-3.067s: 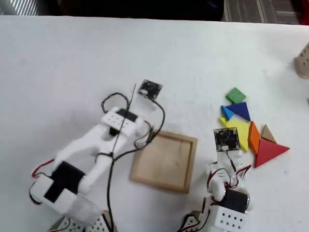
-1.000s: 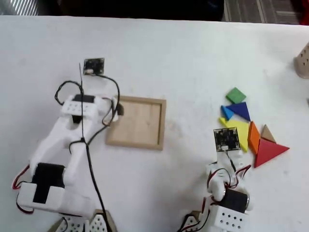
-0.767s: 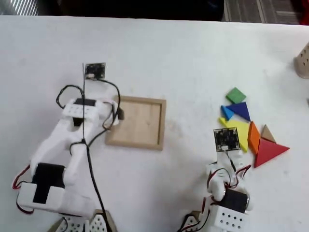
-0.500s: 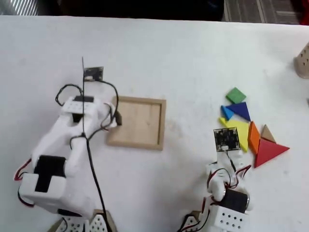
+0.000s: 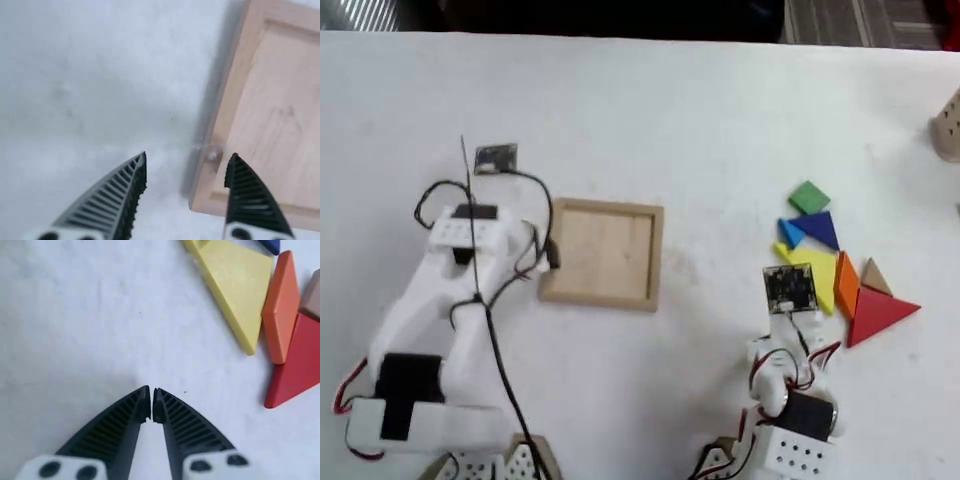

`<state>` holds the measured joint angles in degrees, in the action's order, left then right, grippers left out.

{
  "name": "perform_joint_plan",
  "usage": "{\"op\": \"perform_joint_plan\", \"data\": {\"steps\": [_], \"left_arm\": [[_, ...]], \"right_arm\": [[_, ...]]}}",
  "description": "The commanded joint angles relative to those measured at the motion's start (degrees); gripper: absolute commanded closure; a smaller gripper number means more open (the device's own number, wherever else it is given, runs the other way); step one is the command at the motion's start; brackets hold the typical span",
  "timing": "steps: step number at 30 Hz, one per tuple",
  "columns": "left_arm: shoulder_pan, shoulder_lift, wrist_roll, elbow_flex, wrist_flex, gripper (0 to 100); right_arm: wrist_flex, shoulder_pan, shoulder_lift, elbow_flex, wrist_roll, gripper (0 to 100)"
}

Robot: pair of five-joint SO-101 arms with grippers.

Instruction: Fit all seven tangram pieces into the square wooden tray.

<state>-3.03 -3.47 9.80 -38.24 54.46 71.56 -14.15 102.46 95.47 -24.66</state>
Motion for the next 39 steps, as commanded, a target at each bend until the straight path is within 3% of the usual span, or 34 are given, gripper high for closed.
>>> {"op": "perform_joint_plan", "data": {"steps": [1, 8, 17, 20, 23, 28, 34, 39], "left_arm": [[-0.6, -9.4, -0.6, -2.3, -1.0, 74], [-1.4, -19.9, -0.6, -9.0, -2.3, 74], [-9.6, -30.5, -3.1, -19.3, -9.7, 74], [-9.5, -30.8, -13.0, -22.0, -11.3, 74], [-9.7, -29.6, -17.1, -22.4, -11.1, 74], [-9.6, -25.3, -18.5, -23.7, -13.6, 74], [-9.6, -23.1, -18.5, -23.7, -16.7, 74], [-9.6, -23.1, -18.5, -23.7, -16.7, 74]], "right_arm": [[-0.5, -0.7, 0.9, -0.7, 0.4, 98.1], [-0.5, -0.7, 0.9, -0.7, 0.4, 98.1], [-1.7, -5.5, 0.9, -0.8, 0.4, 98.1], [-2.9, -7.3, 0.9, -0.8, 0.4, 98.1], [-3.9, -8.0, 0.9, -0.6, 0.3, 98.1], [-9.4, -12.1, 0.9, -0.4, 0.2, 98.1], [-21.5, -18.1, 0.8, -2.2, -5.8, 98.1], [-16.8, -19.1, 0.7, -9.6, -5.5, 90.2]]}}
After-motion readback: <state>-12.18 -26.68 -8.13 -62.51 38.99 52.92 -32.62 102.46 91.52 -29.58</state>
